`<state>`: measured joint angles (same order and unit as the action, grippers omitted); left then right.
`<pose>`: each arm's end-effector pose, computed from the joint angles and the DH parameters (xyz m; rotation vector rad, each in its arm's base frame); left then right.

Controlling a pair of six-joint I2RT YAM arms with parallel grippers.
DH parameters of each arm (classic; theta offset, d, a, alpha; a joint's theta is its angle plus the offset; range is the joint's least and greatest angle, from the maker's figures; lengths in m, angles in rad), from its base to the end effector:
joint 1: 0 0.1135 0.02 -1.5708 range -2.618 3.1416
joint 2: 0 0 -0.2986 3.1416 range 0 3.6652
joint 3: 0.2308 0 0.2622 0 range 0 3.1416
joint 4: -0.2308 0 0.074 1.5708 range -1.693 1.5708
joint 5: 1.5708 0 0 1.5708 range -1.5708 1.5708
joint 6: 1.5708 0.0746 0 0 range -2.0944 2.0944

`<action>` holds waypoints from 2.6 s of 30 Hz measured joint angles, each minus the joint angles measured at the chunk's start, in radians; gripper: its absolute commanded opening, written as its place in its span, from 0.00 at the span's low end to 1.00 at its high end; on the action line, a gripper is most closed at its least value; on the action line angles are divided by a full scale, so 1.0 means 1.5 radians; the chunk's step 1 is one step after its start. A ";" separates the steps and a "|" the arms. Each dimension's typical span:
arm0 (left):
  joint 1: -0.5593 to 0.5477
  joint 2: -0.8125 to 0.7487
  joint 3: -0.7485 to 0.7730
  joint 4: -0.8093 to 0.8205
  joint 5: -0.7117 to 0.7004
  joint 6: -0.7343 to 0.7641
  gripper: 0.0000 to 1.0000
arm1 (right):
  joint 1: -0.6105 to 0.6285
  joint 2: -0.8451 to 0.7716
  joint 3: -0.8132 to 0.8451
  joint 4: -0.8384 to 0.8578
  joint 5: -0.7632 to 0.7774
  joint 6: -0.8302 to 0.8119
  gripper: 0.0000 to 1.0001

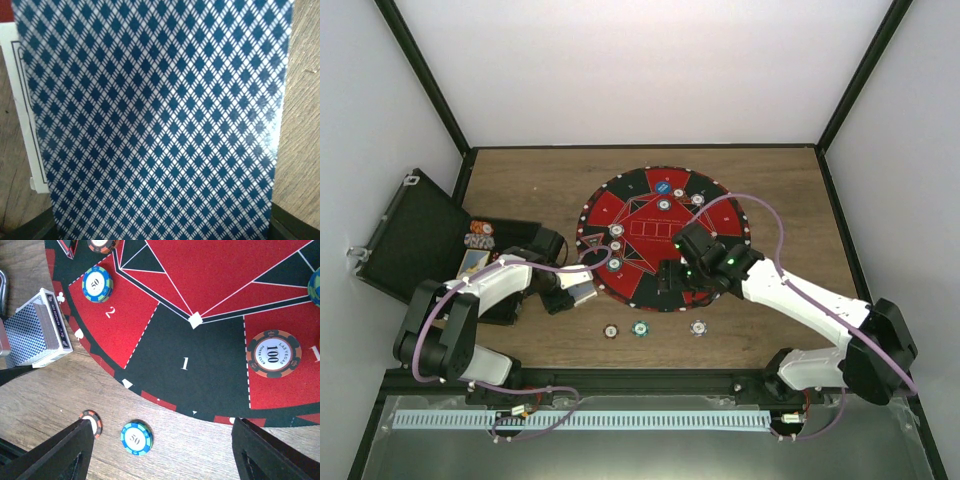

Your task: Distribute texas hold em gaming equipment

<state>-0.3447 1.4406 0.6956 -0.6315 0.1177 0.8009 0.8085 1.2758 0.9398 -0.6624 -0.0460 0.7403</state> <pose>0.2212 -0.0887 0.1353 1.5990 2.4483 -0.1034 0.1870 0.2008 0.2468 -0.1103 2.6986 0.6002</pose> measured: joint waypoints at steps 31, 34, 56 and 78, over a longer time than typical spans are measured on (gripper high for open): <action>0.001 -0.141 0.061 -0.134 0.040 0.027 0.04 | -0.001 0.040 0.011 0.103 -0.146 -0.001 0.81; 0.001 -0.159 0.080 -0.160 0.070 0.028 0.04 | -0.002 0.055 0.011 0.157 -0.213 0.012 0.82; -0.051 -0.196 0.145 -0.228 0.157 0.020 0.04 | -0.001 0.161 -0.008 0.479 -0.476 0.157 0.68; -0.059 -0.217 0.141 -0.226 0.142 0.026 0.96 | 0.024 0.299 0.053 0.585 -0.535 0.233 0.08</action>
<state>-0.4328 1.1152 0.9077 -0.9699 0.3305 0.8402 0.8448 1.7248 1.0199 0.2150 -0.8486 1.0897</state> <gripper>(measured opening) 0.639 0.152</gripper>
